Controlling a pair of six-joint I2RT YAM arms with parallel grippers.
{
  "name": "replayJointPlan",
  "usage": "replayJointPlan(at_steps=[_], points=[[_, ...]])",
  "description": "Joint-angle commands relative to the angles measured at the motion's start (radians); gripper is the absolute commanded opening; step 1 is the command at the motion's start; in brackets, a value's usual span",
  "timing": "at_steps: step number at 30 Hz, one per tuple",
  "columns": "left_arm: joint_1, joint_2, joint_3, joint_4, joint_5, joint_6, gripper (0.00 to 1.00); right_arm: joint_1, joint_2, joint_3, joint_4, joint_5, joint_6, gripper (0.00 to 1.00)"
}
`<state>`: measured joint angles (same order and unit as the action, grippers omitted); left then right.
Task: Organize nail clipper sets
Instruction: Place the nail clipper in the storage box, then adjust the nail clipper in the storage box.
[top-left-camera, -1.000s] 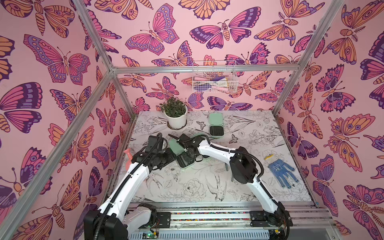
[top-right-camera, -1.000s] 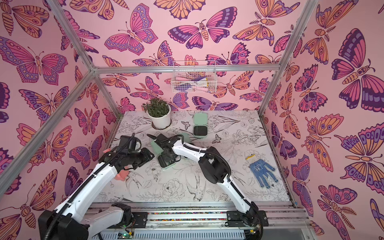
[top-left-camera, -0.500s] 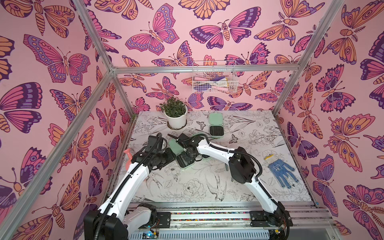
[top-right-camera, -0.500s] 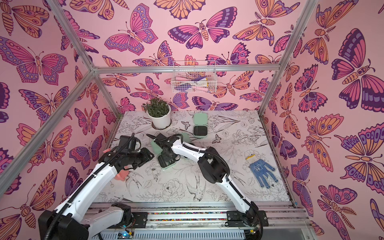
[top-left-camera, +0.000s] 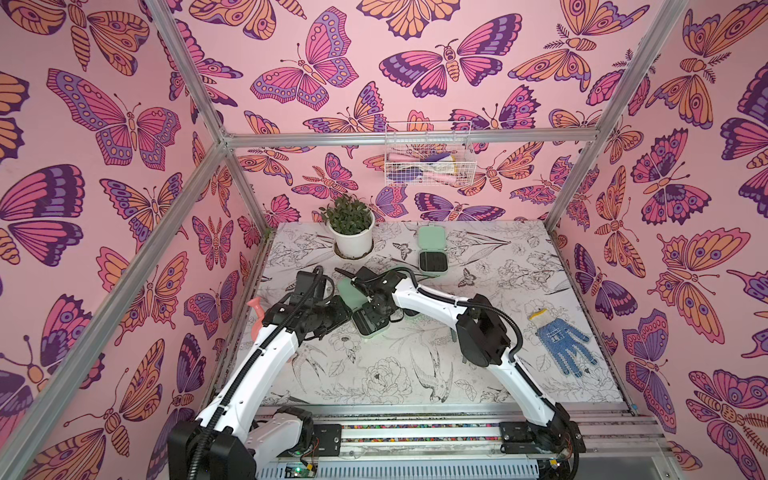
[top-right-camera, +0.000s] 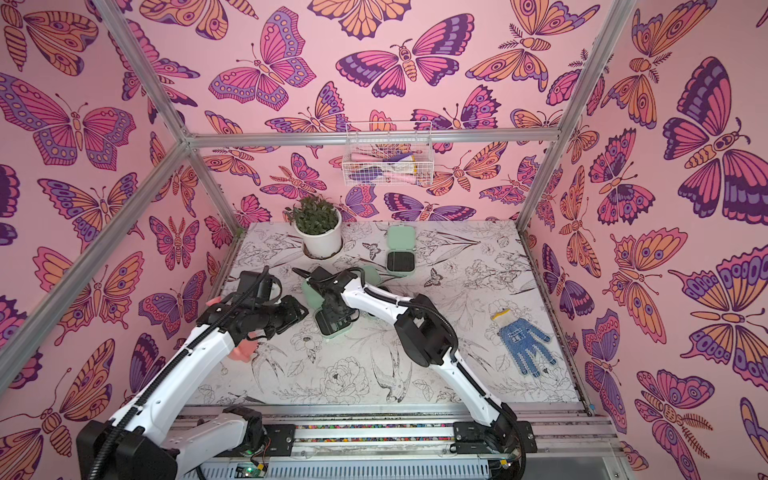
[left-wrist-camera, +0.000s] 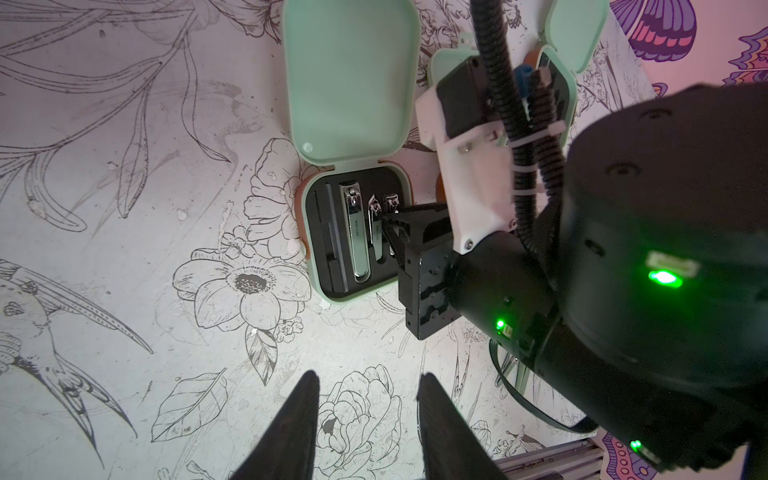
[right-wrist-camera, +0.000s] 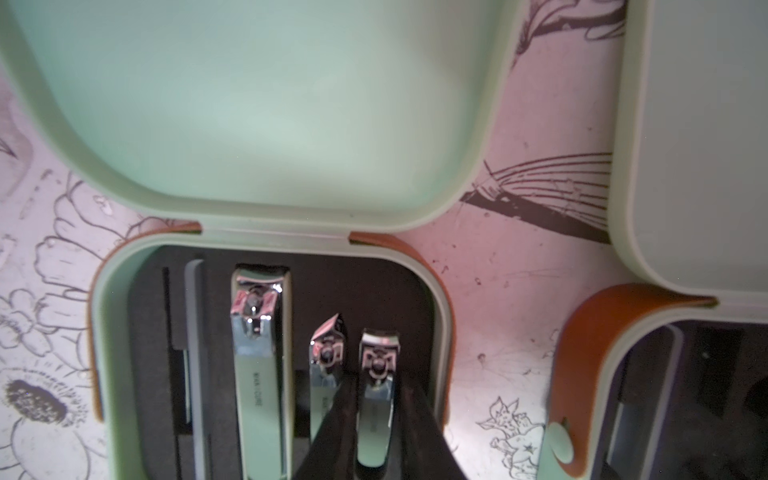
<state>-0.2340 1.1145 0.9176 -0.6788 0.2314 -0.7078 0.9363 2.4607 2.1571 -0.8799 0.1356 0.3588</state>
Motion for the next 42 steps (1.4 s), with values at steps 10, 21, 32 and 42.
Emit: replayJointPlan(at_steps=[10, 21, 32, 42], points=[[0.009, -0.006, -0.016, -0.019, 0.006, 0.010, 0.42, 0.012, 0.018, 0.002, -0.025, -0.025, -0.007, 0.26], [0.010, -0.007, -0.016, -0.019, 0.008, 0.010, 0.42, 0.012, -0.036, -0.011, -0.026, -0.031, -0.007, 0.27], [0.010, -0.006, -0.016, -0.020, 0.008, 0.008, 0.42, 0.012, -0.089, -0.016, -0.042, -0.010, -0.014, 0.26], [0.011, -0.004, -0.013, -0.018, 0.009, 0.008, 0.42, 0.012, -0.106, -0.026, -0.020, -0.020, -0.009, 0.18]])
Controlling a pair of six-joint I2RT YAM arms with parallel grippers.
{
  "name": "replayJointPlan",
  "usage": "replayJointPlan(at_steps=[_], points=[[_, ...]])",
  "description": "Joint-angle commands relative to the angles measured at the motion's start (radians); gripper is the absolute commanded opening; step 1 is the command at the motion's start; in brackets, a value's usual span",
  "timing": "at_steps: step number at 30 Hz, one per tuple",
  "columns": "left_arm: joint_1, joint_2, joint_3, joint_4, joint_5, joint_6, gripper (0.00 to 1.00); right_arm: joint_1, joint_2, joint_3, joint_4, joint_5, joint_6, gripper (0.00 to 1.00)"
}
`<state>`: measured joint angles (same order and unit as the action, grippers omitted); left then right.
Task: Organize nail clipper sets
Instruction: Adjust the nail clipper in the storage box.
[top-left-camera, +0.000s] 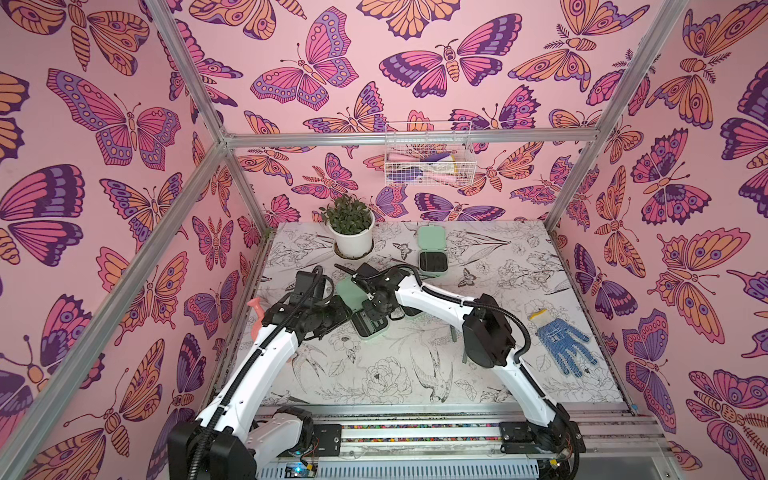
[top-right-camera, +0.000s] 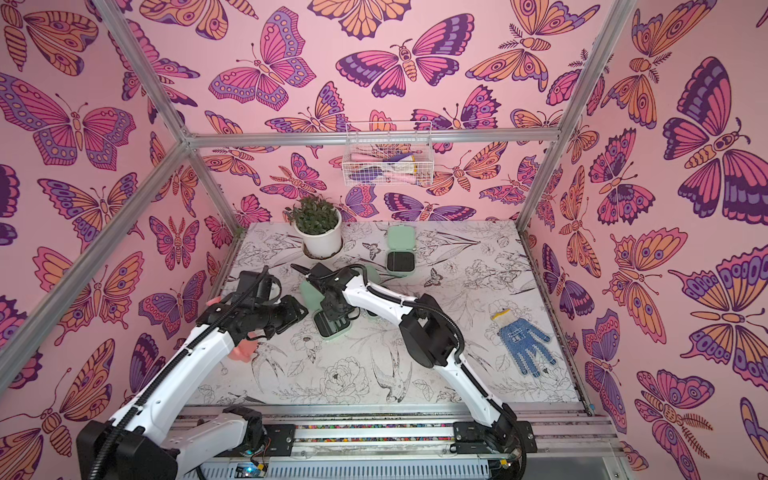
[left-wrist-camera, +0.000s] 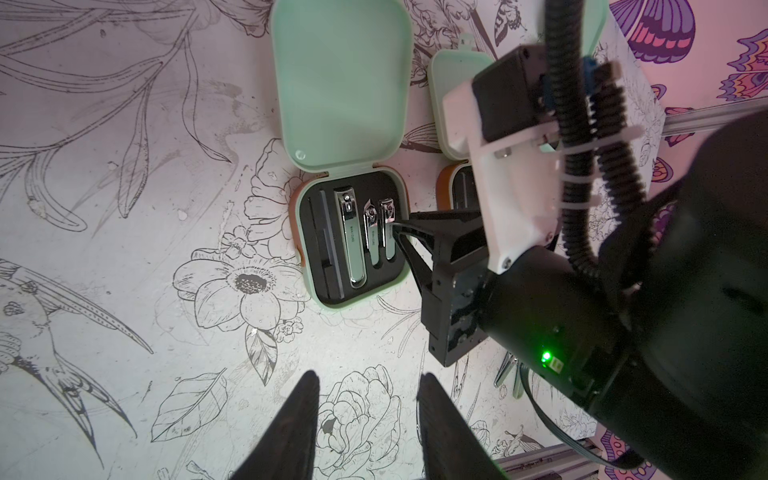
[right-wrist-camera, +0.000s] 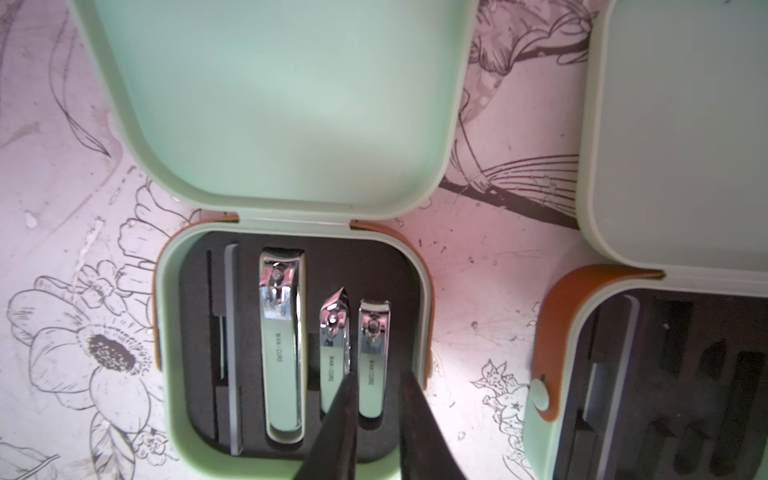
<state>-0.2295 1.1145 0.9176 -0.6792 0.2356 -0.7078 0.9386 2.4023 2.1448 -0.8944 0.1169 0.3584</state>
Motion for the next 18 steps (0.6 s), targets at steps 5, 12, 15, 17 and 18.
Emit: replayJointPlan(at_steps=[5, 12, 15, 17, 18], points=[[0.006, -0.001, -0.010, -0.018, 0.007, 0.010, 0.42, 0.009, -0.027, -0.007, 0.008, -0.010, -0.011, 0.14], [0.006, -0.001, -0.009, -0.017, 0.006, 0.011, 0.42, 0.008, 0.021, 0.017, 0.009, -0.006, -0.010, 0.13], [0.006, -0.001, -0.008, -0.019, 0.006, 0.013, 0.42, 0.005, 0.033, 0.024, 0.010, 0.011, -0.008, 0.13], [0.006, 0.001, -0.008, -0.018, 0.005, 0.012, 0.42, 0.003, 0.037, 0.025, 0.017, 0.018, -0.008, 0.13], [0.006, 0.000, -0.008, -0.018, 0.004, 0.013, 0.42, 0.002, 0.041, 0.026, 0.020, 0.018, -0.006, 0.13]])
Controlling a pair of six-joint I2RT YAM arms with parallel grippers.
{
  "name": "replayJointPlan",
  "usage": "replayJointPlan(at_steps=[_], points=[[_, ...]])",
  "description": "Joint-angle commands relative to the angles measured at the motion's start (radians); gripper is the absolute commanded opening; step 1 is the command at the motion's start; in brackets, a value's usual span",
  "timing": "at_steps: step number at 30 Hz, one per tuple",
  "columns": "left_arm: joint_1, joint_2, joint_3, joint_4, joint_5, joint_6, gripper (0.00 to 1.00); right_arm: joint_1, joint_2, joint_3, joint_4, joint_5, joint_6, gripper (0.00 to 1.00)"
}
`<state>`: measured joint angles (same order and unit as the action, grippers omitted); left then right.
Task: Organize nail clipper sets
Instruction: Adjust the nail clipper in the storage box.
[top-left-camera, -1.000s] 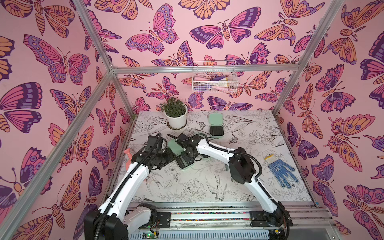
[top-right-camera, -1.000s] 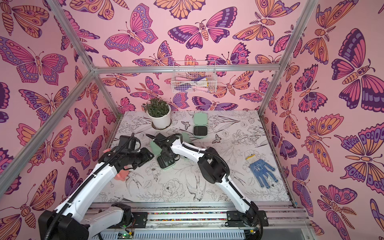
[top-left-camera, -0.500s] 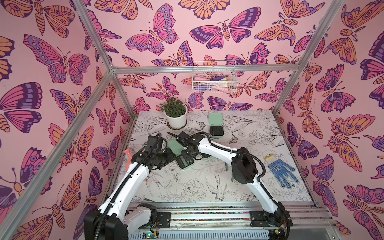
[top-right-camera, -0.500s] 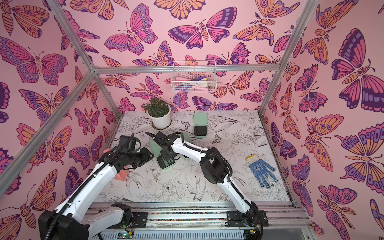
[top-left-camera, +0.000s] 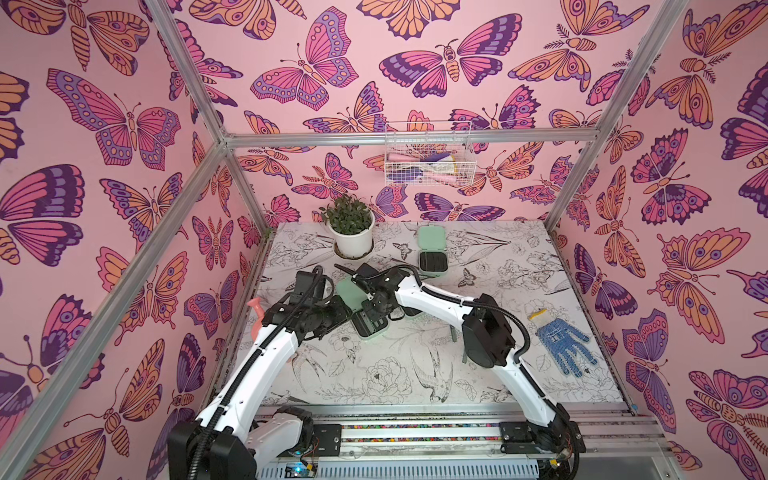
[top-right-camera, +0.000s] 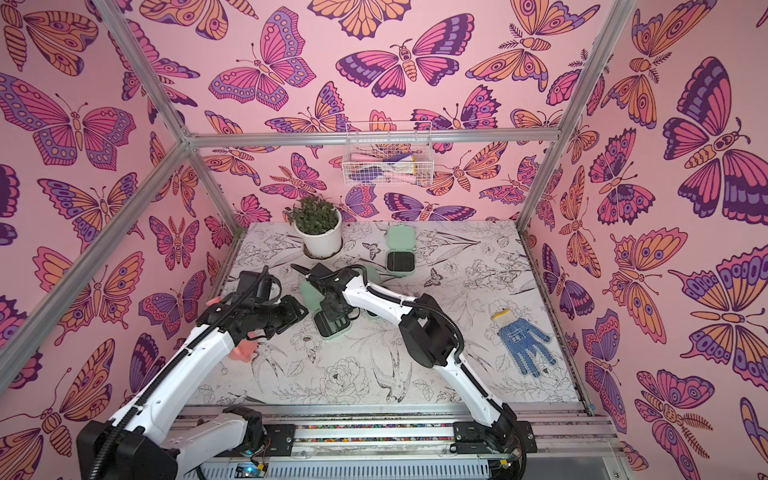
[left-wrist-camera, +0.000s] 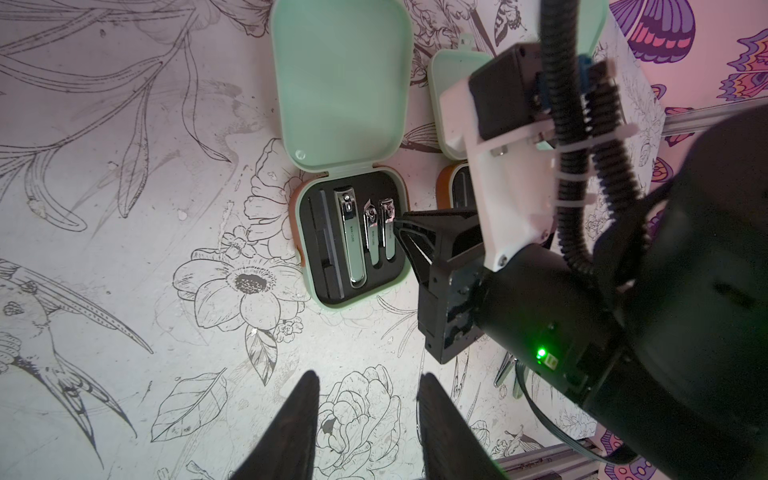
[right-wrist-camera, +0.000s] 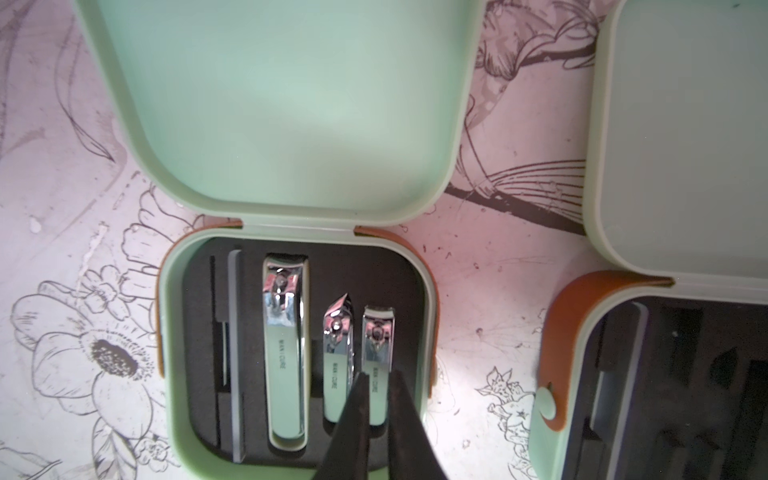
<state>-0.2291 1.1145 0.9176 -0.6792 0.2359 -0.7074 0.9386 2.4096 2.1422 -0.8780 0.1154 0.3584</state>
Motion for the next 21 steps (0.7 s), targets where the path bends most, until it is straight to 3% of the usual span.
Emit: replayJointPlan(at_steps=[1, 21], points=[[0.005, 0.001, -0.008, -0.018, 0.004, 0.012, 0.42, 0.000, 0.035, 0.031, 0.007, 0.020, -0.007, 0.13], [0.008, 0.008, -0.010, -0.018, 0.003, 0.020, 0.42, -0.001, 0.103, 0.053, -0.002, 0.009, 0.011, 0.11]])
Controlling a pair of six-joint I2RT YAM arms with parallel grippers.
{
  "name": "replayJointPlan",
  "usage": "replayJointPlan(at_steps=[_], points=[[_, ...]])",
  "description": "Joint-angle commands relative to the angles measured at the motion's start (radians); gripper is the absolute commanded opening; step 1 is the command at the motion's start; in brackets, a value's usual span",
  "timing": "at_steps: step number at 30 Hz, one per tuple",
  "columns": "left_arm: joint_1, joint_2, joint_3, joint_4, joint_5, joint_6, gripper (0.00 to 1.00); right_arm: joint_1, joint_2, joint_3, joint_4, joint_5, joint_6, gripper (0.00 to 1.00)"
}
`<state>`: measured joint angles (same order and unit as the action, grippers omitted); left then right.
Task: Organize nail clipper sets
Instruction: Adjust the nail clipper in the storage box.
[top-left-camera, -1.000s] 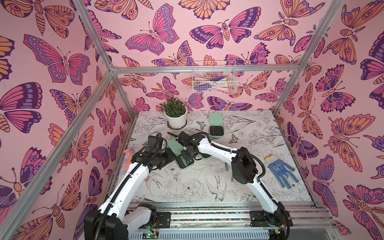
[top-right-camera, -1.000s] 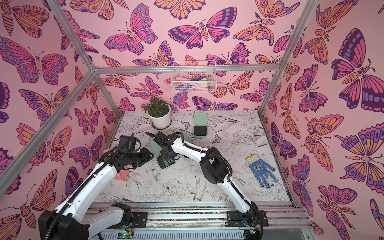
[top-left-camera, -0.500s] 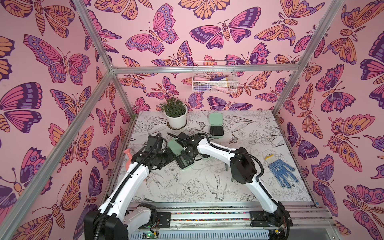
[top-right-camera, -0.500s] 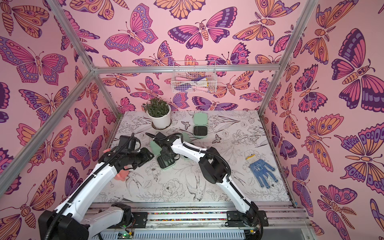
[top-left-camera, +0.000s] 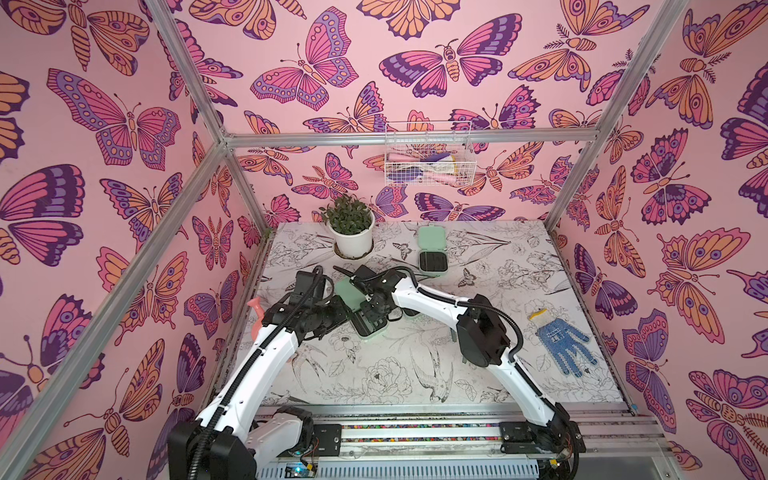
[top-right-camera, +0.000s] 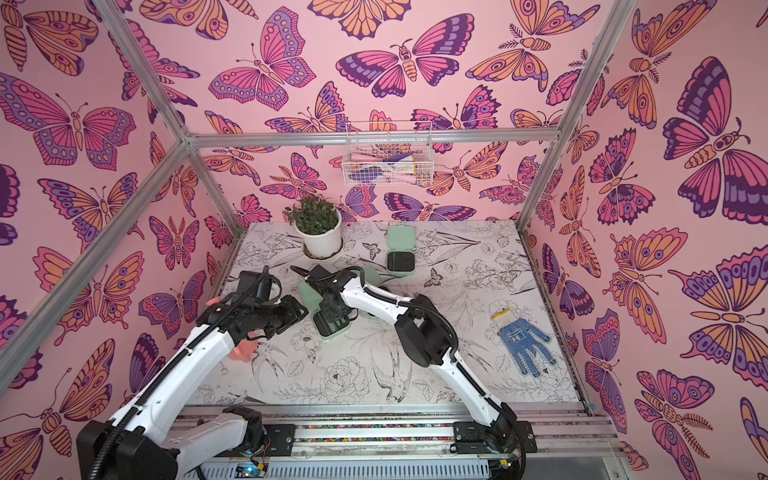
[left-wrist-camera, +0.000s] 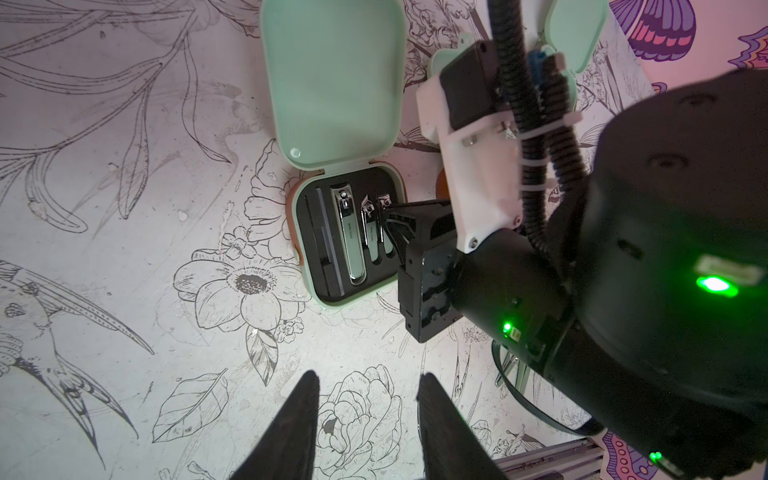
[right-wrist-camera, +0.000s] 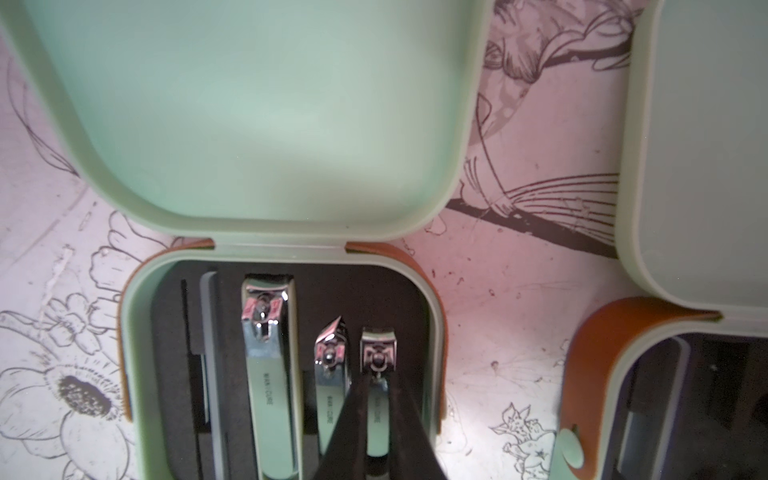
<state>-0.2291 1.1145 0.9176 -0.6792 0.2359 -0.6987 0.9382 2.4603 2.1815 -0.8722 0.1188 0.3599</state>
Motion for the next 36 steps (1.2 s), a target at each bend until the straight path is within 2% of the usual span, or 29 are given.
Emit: replayJointPlan(at_steps=[1, 13, 20, 24, 27, 32, 36], points=[[0.007, 0.008, -0.010, -0.019, 0.003, 0.011, 0.42, -0.001, 0.056, 0.010, -0.008, 0.004, 0.011, 0.11], [0.007, 0.020, -0.011, -0.017, -0.008, 0.011, 0.43, -0.001, 0.065, -0.065, -0.011, -0.019, 0.034, 0.10], [0.036, 0.052, 0.022, -0.010, -0.075, 0.011, 0.65, -0.002, 0.032, -0.062, -0.014, 0.004, 0.031, 0.12], [0.094, 0.079, 0.064, 0.021, -0.108, 0.002, 0.70, -0.012, -0.045, -0.038, -0.008, 0.024, 0.021, 0.16], [0.134, 0.118, 0.089, 0.087, -0.121, -0.011, 0.70, -0.016, -0.139, -0.050, 0.014, 0.028, 0.016, 0.20], [0.214, 0.275, 0.131, 0.216, -0.067, -0.032, 0.68, -0.015, -0.316, -0.231, 0.075, 0.016, 0.098, 0.31], [0.296, 0.452, 0.151, 0.350, 0.092, -0.069, 0.66, -0.029, -0.422, -0.464, 0.186, -0.056, 0.261, 0.31]])
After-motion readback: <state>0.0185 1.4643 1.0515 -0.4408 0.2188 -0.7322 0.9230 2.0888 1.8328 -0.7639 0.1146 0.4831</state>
